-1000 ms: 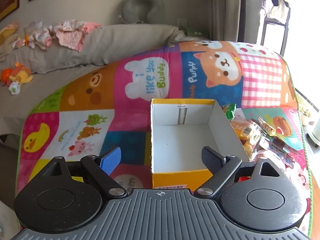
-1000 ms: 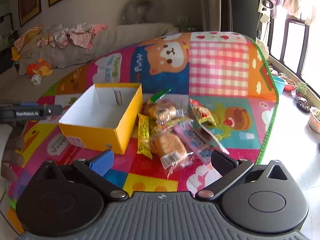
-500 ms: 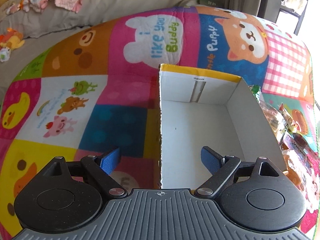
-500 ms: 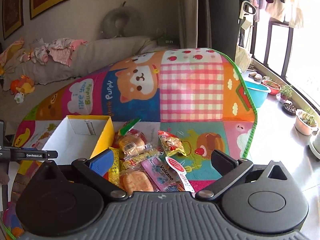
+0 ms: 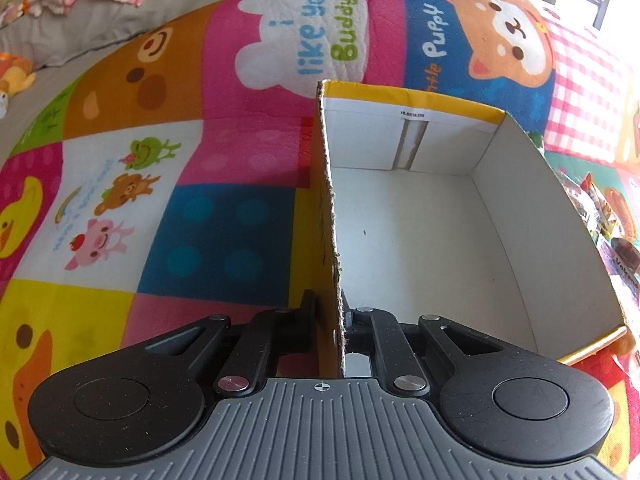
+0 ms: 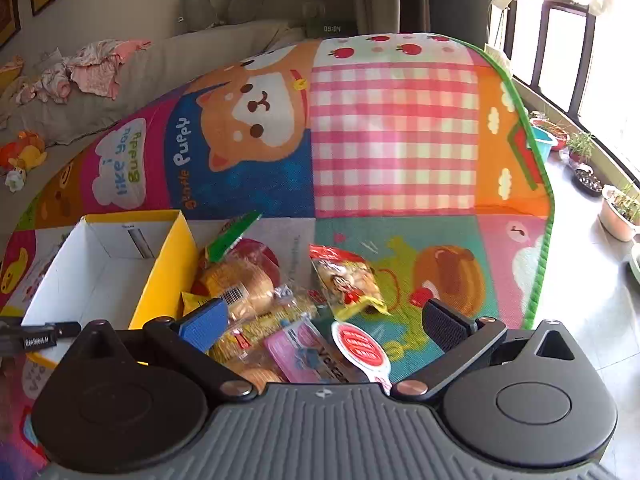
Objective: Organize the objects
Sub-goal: 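Move the left gripper onto the yellow box wall and close on it, then grasp the bagged bread bun with the right gripper while the left gripper holds the box wall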
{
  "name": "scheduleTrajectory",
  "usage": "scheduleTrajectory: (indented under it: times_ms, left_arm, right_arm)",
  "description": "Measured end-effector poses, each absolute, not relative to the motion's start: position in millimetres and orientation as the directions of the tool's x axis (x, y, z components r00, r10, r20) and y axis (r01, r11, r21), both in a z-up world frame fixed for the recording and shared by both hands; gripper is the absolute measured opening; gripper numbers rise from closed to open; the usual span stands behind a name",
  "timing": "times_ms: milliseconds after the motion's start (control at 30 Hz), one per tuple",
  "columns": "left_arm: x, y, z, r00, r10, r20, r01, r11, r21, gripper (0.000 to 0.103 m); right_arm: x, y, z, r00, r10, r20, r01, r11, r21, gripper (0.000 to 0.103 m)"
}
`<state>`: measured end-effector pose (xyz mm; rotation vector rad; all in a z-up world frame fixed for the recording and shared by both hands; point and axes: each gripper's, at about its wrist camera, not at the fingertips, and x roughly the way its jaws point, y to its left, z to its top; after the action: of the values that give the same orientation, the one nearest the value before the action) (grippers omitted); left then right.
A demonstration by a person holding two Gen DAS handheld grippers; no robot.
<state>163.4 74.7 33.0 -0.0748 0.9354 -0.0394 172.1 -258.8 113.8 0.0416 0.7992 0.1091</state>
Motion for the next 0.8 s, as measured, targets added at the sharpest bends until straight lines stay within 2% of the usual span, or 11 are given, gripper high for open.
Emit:
scheduleTrajectory:
  times_ms: [200, 300, 400, 500, 567, 600, 633, 800]
  left_arm:
    - [161.2, 80.0, 33.5, 0.592, -0.078, -0.802, -0.008, 0.995, -0.102, 0.010]
    - [160.3, 82.0, 33.5, 0.595, -0.080, -0.800, -0.017, 0.994, -0.112, 0.010]
    - [159.7, 81.8, 33.1, 0.599, -0.077, -0.797, -0.026, 0.993, -0.116, 0.010]
    - [159.5, 83.0, 33.2, 0.597, -0.081, -0.798, -0.030, 0.992, -0.123, 0.010]
    - [158.9, 84.0, 33.5, 0.596, -0.083, -0.799, -0.030, 0.992, -0.126, 0.010]
    - [158.2, 83.9, 33.3, 0.597, -0.085, -0.797, -0.027, 0.992, -0.126, 0.010]
    - [157.6, 83.8, 33.1, 0.600, -0.085, -0.796, -0.025, 0.992, -0.125, 0.010]
    - [156.0, 83.9, 32.8, 0.604, -0.093, -0.792, -0.019, 0.991, -0.132, 0.010]
  right_arm:
    - [243.7, -228.4, 110.8, 0.677, 0.217, -0.703, -0.078, 0.971, 0.224, 0.102]
    - [283.3, -202.9, 96.8, 0.669, 0.175, -0.722, -0.062, 0.982, 0.179, 0.089]
    - [314.7, -184.1, 72.9, 0.627, 0.129, -0.769, -0.018, 0.988, 0.152, 0.085]
    - [330.3, -171.5, 53.4, 0.594, 0.145, -0.791, -0.013, 0.985, 0.171, 0.081]
    - [333.5, -162.6, 43.3, 0.576, 0.154, -0.803, -0.034, 0.986, 0.164, 0.061]
    - [333.5, -161.9, 40.8, 0.569, 0.174, -0.804, -0.038, 0.982, 0.186, 0.044]
    - [333.5, -162.5, 40.5, 0.555, 0.198, -0.808, -0.040, 0.977, 0.212, 0.032]
    - [307.7, -170.5, 68.4, 0.566, 0.223, -0.794, -0.095, 0.974, 0.206, 0.014]
